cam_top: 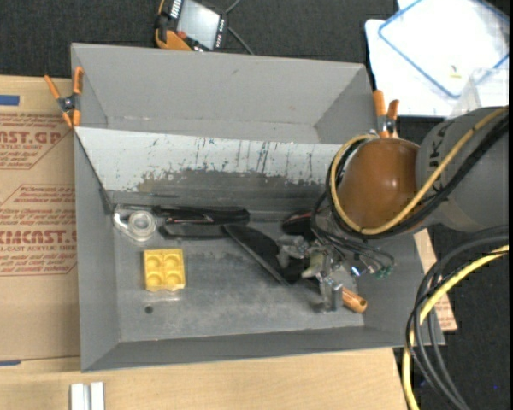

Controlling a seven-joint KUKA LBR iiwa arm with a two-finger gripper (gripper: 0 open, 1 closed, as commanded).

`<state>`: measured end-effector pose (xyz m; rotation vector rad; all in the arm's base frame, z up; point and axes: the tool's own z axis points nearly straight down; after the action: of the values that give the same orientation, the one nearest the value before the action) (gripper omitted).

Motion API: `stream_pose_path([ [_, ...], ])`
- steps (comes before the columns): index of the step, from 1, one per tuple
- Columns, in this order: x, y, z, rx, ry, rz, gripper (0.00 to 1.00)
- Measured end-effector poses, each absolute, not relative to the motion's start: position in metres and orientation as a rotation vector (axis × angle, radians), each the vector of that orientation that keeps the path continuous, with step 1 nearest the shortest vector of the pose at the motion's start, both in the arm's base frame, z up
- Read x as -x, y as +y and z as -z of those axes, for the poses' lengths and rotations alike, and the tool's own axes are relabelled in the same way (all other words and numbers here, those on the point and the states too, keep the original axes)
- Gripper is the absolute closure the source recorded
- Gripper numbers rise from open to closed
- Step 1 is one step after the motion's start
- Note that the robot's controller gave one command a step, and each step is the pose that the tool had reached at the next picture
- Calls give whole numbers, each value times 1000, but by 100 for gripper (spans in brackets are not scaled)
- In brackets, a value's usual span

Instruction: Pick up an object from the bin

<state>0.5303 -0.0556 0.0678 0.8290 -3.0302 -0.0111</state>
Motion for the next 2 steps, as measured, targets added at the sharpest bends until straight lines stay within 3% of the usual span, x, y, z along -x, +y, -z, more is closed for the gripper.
stream_pose_path([
  [1, -521, -46, -72, -1015, -2987, 3, 0],
  [2, -531, -69, -73, -852, -3036, 16, 100],
])
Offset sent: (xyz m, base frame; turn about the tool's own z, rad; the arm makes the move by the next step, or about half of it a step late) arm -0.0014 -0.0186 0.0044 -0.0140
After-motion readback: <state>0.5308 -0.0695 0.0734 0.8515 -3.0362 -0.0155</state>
